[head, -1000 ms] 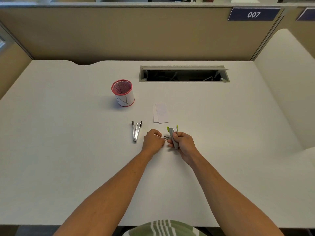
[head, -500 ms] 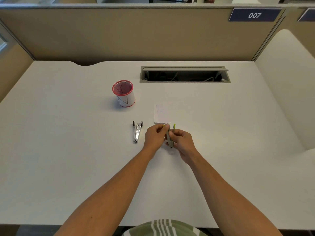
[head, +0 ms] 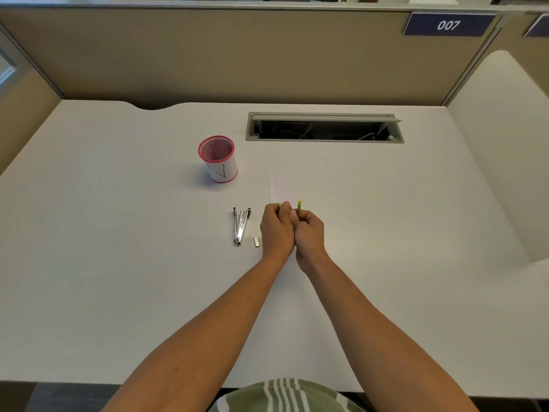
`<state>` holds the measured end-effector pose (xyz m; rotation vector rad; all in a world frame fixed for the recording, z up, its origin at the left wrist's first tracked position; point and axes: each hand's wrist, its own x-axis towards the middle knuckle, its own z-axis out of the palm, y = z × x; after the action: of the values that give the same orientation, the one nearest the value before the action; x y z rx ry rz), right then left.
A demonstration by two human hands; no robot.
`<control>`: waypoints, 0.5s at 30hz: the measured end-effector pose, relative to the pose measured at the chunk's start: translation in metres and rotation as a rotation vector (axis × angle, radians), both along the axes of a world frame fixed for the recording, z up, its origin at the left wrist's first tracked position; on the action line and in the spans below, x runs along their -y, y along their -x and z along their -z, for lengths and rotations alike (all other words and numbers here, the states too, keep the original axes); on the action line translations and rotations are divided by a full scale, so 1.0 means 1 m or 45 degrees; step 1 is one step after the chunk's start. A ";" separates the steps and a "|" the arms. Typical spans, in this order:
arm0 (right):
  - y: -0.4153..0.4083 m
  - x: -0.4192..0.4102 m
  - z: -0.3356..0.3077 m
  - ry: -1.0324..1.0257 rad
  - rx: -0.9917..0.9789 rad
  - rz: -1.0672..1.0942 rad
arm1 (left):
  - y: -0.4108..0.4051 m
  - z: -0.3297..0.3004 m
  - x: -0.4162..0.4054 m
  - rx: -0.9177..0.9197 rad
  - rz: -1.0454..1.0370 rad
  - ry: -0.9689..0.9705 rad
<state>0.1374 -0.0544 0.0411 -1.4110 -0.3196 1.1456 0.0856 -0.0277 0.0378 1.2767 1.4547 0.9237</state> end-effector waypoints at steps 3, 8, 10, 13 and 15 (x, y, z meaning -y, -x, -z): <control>0.006 -0.003 -0.004 -0.058 -0.166 0.038 | -0.003 -0.003 -0.001 0.025 -0.096 -0.040; 0.011 -0.005 -0.010 -0.129 -0.247 0.025 | -0.005 -0.010 -0.003 0.059 -0.170 -0.159; 0.010 -0.007 -0.014 -0.102 -0.257 0.083 | -0.005 -0.012 -0.005 0.078 -0.246 -0.163; 0.002 -0.014 -0.015 -0.031 -0.322 0.309 | -0.006 -0.014 -0.007 0.136 -0.459 -0.048; 0.000 -0.014 -0.015 -0.022 -0.370 0.311 | -0.007 -0.015 -0.006 0.129 -0.442 -0.098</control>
<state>0.1371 -0.0406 0.0565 -1.2101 0.0484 1.1223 0.0922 -0.0221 0.0527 1.0315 1.6013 1.2654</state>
